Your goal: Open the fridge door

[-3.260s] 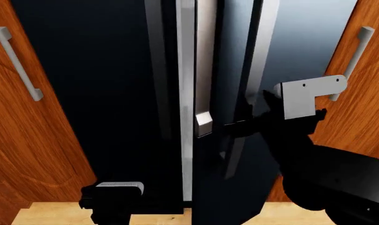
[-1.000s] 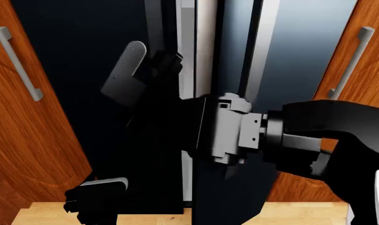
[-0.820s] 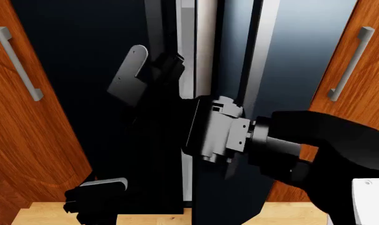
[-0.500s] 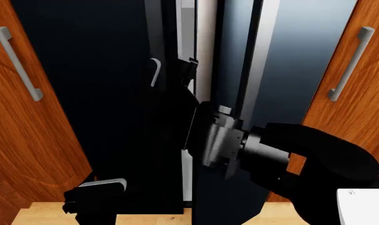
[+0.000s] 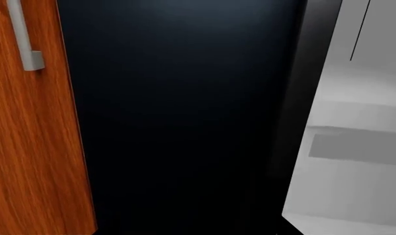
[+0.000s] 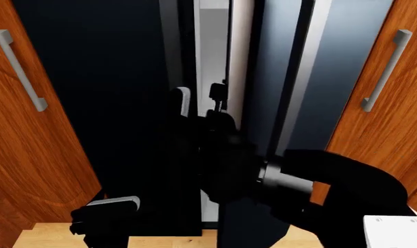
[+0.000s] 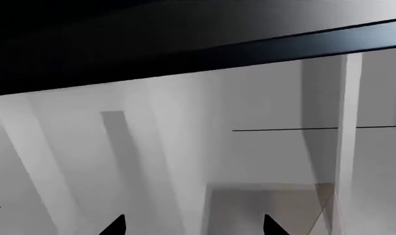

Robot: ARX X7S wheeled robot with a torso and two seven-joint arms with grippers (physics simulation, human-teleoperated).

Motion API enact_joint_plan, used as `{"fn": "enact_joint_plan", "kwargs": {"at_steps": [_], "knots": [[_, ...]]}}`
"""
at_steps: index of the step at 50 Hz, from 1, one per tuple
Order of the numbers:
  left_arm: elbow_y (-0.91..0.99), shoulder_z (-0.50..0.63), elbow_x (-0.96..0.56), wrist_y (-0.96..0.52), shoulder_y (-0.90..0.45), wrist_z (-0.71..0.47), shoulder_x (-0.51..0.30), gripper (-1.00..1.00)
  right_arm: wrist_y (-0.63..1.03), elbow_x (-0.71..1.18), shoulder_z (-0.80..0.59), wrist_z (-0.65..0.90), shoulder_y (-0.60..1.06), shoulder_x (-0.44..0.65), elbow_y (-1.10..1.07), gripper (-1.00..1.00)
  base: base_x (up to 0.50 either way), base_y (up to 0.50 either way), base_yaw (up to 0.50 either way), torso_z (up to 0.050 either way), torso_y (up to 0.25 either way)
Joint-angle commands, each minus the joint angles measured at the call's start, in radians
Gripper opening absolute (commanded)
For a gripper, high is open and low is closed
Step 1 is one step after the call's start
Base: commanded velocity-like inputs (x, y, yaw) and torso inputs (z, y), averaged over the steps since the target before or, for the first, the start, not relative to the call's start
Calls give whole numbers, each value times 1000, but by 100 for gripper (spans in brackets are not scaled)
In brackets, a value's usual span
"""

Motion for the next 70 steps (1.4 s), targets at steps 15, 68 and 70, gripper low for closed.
{"fn": "enact_joint_plan", "kwargs": {"at_steps": [15, 68, 70], "knots": [[6, -3, -5, 11, 5, 1, -4, 100, 360, 874, 302, 928, -18, 169, -232, 100, 0, 0, 0, 0, 0], [21, 26, -6, 6, 4, -18, -14, 100, -1253, 1829, -1601, 1342, 916, 588, -1090, 100, 0, 0, 0, 0, 0], [23, 25, -6, 6, 6, -18, -18, 100, -1222, 1824, -1601, 1342, 937, 617, -1079, 100, 0, 0, 0, 0, 0]]}}
